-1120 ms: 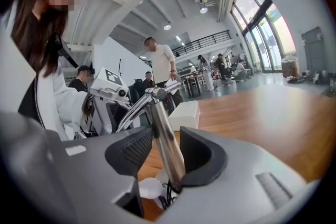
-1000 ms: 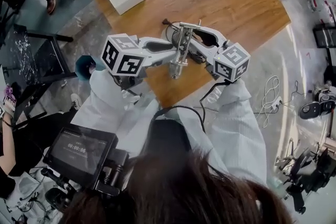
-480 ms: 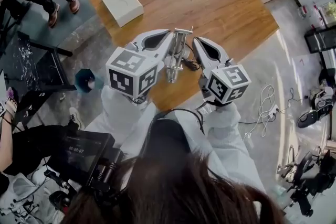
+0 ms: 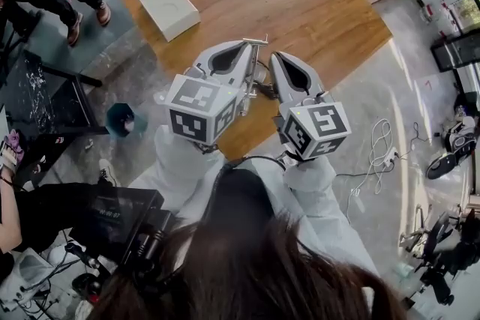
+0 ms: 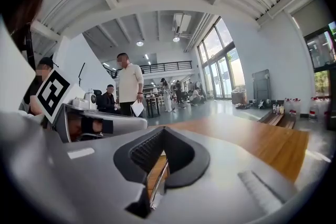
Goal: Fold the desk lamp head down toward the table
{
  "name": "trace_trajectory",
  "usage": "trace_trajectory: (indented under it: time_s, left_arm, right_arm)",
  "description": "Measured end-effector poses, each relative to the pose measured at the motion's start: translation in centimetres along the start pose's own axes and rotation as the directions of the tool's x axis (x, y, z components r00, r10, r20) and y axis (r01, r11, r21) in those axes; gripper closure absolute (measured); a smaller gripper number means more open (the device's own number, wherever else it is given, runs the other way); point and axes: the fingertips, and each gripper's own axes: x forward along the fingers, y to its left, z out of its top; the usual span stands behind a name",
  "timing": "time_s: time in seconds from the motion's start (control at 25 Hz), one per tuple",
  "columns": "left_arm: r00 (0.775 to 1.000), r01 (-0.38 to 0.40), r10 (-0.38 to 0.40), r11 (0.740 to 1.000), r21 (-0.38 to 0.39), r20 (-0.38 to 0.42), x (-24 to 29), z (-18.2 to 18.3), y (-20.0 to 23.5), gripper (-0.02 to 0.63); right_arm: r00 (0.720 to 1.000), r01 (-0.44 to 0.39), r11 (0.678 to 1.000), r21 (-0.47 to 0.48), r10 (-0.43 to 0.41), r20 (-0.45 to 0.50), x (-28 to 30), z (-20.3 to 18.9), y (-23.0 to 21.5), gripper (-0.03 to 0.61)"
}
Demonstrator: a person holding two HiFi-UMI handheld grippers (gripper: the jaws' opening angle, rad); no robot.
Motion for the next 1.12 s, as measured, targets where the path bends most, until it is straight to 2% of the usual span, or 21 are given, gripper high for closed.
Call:
trace_trajectory:
  time_s: [1.12]
  left_arm:
    - [1.000,0.005,-0.005,1.000,0.014,0.003,-0.52,-0.08,-0.42,0.612]
  right_arm:
    - [1.000,-0.007,1.000,-0.022,0.007,0.006,-0.36,0.42,0.44,0.578]
